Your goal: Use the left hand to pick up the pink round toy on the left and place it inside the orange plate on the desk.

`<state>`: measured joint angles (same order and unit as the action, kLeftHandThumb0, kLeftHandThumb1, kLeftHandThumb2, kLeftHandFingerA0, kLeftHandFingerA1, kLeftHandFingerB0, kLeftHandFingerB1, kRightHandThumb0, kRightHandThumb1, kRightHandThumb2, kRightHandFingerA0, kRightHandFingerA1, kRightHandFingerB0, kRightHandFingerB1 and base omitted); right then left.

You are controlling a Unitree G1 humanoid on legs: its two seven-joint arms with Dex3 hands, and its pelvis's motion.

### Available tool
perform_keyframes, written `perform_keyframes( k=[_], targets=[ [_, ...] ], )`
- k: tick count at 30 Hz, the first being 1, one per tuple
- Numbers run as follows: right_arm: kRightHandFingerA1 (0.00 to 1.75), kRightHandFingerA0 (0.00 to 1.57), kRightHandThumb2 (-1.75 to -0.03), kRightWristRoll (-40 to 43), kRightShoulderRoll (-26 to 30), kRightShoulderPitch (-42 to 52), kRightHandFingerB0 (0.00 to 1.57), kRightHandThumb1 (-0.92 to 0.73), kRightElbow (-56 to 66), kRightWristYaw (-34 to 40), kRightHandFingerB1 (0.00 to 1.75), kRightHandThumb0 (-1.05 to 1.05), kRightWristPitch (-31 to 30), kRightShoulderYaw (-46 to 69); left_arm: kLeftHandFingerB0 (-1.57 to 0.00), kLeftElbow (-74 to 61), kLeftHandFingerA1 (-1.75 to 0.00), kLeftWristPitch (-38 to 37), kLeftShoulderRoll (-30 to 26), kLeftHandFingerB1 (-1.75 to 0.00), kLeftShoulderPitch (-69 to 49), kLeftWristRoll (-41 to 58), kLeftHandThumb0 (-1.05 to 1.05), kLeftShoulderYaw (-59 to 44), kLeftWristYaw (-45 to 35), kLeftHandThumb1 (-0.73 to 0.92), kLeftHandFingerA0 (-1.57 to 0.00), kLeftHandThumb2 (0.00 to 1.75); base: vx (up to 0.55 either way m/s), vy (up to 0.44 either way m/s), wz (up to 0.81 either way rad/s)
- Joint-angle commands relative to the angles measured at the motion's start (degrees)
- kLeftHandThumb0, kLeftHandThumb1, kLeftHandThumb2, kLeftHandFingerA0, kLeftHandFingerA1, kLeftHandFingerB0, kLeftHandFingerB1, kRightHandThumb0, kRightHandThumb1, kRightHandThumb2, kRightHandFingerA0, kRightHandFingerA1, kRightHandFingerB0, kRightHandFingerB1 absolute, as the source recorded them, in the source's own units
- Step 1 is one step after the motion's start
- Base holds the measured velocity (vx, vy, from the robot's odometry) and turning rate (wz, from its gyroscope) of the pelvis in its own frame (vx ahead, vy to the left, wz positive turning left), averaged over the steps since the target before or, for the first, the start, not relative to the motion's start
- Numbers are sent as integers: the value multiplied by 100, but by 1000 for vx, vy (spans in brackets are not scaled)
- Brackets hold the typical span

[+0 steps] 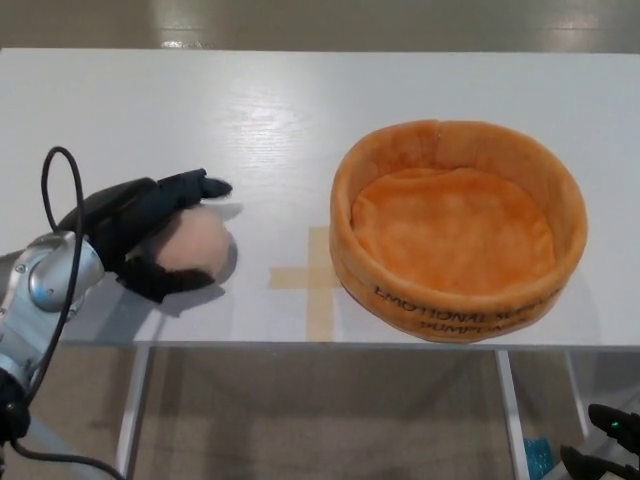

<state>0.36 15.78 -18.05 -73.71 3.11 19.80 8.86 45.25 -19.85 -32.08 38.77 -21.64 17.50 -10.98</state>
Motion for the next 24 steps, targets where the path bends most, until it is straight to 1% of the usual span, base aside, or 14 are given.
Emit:
perform_keyframes(
  k=[1, 2, 3, 4, 5, 7, 9, 12, 16, 18, 19, 22, 23, 24],
  targets=[
    [39, 49, -58, -46, -18, 12, 41, -58, -31, -59, 38, -30, -73, 7, -70, 111, -125, -90, 170, -116, -75, -14, -24, -91, 96, 86, -95, 66, 0, 0, 0],
    [39, 49, -58, -42, -19, -3, 41, -58, -33, -54, 38, -30, -86, 11, -70, 103, -125, -99, 182, -116, -72, -34, -24, -110, 148, 86, -95, 66, 0, 0, 0],
    [39, 50, -58, -29, -23, -10, 41, -59, -32, -65, 38, -29, -78, 23, -61, 95, -146, -145, 178, -123, -66, -73, -28, -106, 218, 87, -82, 65, 0, 0, 0],
    [39, 50, -58, -12, -28, -20, 41, -59, -31, -79, 38, -29, -67, 38, -61, 86, -146, -204, 175, -123, -58, -126, -28, -104, 307, 87, -82, 65, 0, 0, 0],
    [39, 50, -58, -45, -17, -26, 43, -58, -23, -56, 39, -30, -59, 12, -54, 75, -165, -355, 199, -136, -65, -40, -27, -167, 320, 88, -62, 62, 0, 0, 0],
    [40, 49, -58, -52, -15, -29, 43, -58, -23, -57, 40, -30, -57, 10, -55, 50, -164, -416, 206, -135, -77, -2, -24, -201, 315, 86, -60, 60, 0, 0, 0],
    [39, 48, -58, -37, -20, -29, 43, -59, -25, -86, 40, -31, -60, 23, -56, 6, -164, -424, 200, -133, -94, -9, -25, -217, 306, 85, -63, 62, 0, 0, 0],
    [40, 49, -58, -46, -17, -19, 45, -58, -22, -83, 41, -31, -56, 16, -57, -7, -162, -478, 205, -131, -97, -7, -24, -234, 301, 85, -61, 61, 0, 0, 0],
    [40, 49, -58, -24, -11, -52, 45, -59, -19, -117, 41, -30, -94, 34, -59, -23, -160, -495, 241, -129, -58, 13, -27, -304, 306, 84, -68, 65, 0, 0, 0],
    [40, 49, -58, -16, -8, -65, 45, -59, -20, -122, 41, -30, -113, 42, -59, -46, -160, -494, 245, -129, -54, 8, -27, -325, 300, 84, -68, 65, 0, 0, 0],
    [40, 51, -57, -32, -3, -62, 46, -58, -19, -95, 41, -31, -101, 35, -63, -124, -148, -463, 234, -121, -29, -9, -25, -343, 306, 82, -74, 64, 0, 0, 0],
    [40, 51, -58, -42, 1, -68, 47, -58, -19, -79, 41, -31, -100, 33, -64, -144, -148, -474, 229, -120, 8, -29, -25, -355, 327, 81, -71, 64, 0, 0, 0],
    [40, 51, -57, -36, -3, -84, 47, -58, -22, -70, 41, -29, -120, 40, -63, -170, -155, -506, 208, -122, 110, -44, -24, -390, 366, 80, -67, 63, 0, 0, 0],
    [40, 51, -57, -31, -7, -91, 47, -58, -23, -67, 41, -29, -132, 45, -63, -197, -155, -514, 193, -122, 170, -46, -24, -414, 382, 80, -67, 63, 0, 0, 0]
  ],
)
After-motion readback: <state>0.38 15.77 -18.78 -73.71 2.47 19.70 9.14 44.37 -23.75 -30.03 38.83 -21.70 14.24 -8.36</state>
